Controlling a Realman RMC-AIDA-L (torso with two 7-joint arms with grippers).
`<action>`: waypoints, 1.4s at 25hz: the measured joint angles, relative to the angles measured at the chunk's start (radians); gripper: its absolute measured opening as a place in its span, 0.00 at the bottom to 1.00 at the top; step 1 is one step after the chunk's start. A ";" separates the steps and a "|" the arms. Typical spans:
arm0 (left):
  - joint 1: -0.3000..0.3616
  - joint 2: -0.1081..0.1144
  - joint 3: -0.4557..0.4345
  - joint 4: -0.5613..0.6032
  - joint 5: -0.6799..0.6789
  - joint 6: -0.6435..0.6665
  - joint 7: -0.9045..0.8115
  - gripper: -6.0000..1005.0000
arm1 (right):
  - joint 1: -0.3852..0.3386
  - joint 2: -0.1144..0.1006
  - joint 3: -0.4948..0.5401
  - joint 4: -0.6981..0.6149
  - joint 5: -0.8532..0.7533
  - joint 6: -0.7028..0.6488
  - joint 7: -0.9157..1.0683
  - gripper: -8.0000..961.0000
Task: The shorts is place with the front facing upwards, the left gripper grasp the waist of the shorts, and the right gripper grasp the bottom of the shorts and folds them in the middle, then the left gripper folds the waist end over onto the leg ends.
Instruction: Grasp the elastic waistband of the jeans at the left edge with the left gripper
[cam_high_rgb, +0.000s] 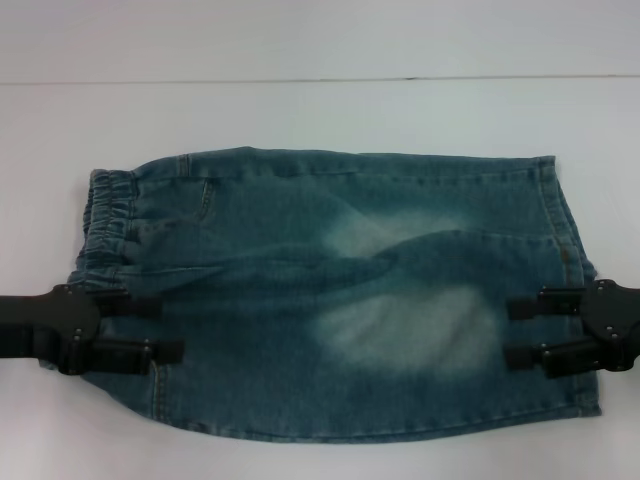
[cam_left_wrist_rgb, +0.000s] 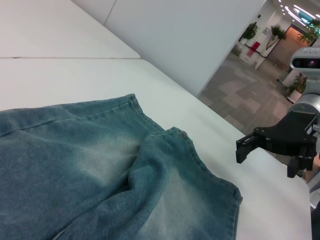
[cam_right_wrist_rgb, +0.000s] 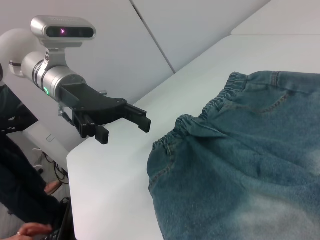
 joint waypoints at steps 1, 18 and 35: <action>0.000 0.000 0.000 0.000 0.000 0.000 -0.001 0.91 | 0.001 0.000 0.000 0.000 0.000 0.000 0.001 0.96; 0.006 0.036 -0.036 0.055 0.128 -0.041 -0.064 0.88 | 0.006 -0.001 0.003 0.000 0.000 0.002 0.005 0.96; 0.001 0.039 -0.077 0.094 0.363 -0.222 -0.161 0.85 | 0.010 0.003 0.005 0.002 0.000 0.008 0.000 0.95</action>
